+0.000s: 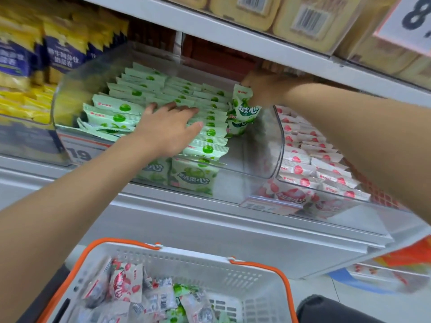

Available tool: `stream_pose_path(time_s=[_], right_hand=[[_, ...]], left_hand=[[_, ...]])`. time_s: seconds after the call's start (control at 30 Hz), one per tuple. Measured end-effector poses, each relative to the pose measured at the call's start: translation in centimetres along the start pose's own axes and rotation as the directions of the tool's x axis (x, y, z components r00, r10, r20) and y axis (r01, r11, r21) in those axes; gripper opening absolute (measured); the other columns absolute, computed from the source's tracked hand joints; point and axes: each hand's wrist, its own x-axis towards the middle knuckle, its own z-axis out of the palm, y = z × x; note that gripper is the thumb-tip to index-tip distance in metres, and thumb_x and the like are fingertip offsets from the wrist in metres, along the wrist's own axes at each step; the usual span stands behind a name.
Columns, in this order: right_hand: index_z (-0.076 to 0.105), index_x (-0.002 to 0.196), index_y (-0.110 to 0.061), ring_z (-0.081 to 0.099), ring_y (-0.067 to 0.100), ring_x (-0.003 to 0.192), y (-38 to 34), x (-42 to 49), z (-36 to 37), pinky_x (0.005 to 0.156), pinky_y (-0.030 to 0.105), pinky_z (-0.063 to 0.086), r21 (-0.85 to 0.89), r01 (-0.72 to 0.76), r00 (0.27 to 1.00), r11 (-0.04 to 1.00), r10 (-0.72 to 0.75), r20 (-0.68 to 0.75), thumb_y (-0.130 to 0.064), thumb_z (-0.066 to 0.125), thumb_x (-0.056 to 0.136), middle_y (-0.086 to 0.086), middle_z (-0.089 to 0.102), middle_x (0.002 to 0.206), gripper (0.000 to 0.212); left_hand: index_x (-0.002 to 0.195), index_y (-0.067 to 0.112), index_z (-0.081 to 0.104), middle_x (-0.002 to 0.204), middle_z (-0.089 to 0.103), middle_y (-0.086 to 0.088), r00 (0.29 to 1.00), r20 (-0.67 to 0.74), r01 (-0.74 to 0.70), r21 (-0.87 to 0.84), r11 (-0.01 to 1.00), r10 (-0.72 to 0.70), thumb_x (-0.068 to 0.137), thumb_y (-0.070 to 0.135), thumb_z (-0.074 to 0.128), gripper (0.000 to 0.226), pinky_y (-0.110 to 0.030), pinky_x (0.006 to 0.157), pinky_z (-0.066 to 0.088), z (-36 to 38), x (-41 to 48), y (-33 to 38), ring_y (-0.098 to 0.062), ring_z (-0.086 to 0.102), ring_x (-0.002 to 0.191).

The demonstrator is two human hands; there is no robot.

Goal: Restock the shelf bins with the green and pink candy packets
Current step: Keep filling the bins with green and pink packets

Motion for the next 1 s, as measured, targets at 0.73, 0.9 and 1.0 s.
stream_pose_path(time_s=[0.73, 0.9, 1.0], right_hand=[[0.067, 0.110, -0.002, 0.063, 0.031, 0.095, -2.5, 0.8, 2.5, 0.077, 0.033, 0.054, -0.077, 0.079, 0.991, 0.994, -0.070, 0.114, -0.030, 0.069, 0.083, 0.011, 0.067, 0.107, 0.039], [0.055, 0.117, -0.010, 0.057, 0.027, 0.094, -2.2, 0.5, 3.5, 0.077, 0.033, 0.052, -0.067, 0.028, 0.992, 0.997, -0.020, 0.121, -0.051, 0.080, 0.070, 0.007, 0.059, 0.111, 0.067], [0.055, 0.114, -0.006, 0.052, 0.025, 0.087, -2.1, 0.7, 3.8, 0.068, 0.031, 0.043, -0.044, -0.019, 0.999, 0.999, 0.021, 0.044, -0.044, 0.078, 0.077, 0.011, 0.057, 0.107, 0.057]], left_hand=[[0.152, 0.031, 0.025, 0.157, 0.033, 0.003, 1.000, -0.005, 0.007, 0.001, 1.000, -0.007, 0.100, 0.055, 0.020, 0.058, -0.048, 0.118, 0.012, 0.1, 0.0, 0.0, -0.018, 0.020, 0.147], [0.153, 0.031, 0.025, 0.157, 0.033, 0.003, 1.000, -0.006, 0.009, 0.000, 1.000, -0.009, 0.100, 0.055, 0.020, 0.058, -0.048, 0.118, 0.012, 0.1, 0.0, 0.1, -0.018, 0.020, 0.147], [0.153, 0.031, 0.025, 0.157, 0.032, 0.003, 1.000, -0.005, 0.009, 0.003, 1.000, -0.009, 0.100, 0.055, 0.020, 0.058, -0.047, 0.118, 0.011, 0.1, -0.1, 0.1, -0.018, 0.019, 0.147]])
